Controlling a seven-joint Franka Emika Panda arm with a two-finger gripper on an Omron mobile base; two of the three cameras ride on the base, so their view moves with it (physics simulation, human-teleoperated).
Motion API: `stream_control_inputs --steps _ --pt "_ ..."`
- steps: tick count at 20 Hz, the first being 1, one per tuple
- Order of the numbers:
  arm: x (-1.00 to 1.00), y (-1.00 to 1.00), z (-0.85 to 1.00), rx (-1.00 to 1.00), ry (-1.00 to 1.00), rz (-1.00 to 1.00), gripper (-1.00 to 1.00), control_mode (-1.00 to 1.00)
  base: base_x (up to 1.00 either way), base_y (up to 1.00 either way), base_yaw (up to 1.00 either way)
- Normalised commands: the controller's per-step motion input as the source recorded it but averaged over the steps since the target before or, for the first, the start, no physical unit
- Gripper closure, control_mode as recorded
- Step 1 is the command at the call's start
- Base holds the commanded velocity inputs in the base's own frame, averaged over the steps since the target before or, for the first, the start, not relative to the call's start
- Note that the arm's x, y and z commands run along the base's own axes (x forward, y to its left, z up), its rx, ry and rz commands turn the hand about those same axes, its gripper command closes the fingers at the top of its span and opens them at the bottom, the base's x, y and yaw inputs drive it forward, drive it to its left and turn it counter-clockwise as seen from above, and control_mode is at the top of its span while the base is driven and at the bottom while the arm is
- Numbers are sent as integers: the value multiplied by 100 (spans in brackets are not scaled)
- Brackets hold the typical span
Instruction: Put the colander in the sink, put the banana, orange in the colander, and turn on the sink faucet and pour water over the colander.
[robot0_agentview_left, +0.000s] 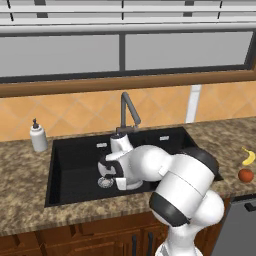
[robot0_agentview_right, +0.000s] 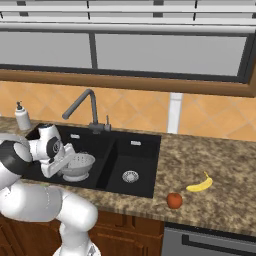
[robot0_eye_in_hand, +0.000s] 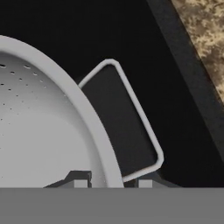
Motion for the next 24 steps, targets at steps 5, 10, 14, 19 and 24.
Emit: stream_control_inputs --steps 5,10,14,19,24 --pt "15 11 -6 0 10 -14 100 -100 0 0 0" --pt "16 15 -7 -4 1 -13 100 -100 0 0 0" --pt "13 26 -14 -5 0 -13 100 -100 0 0 0" --pt "15 24 -11 -1 0 -12 100 -100 0 0 0" --pt "19 24 0 0 4 -10 100 -100 0 0 0"
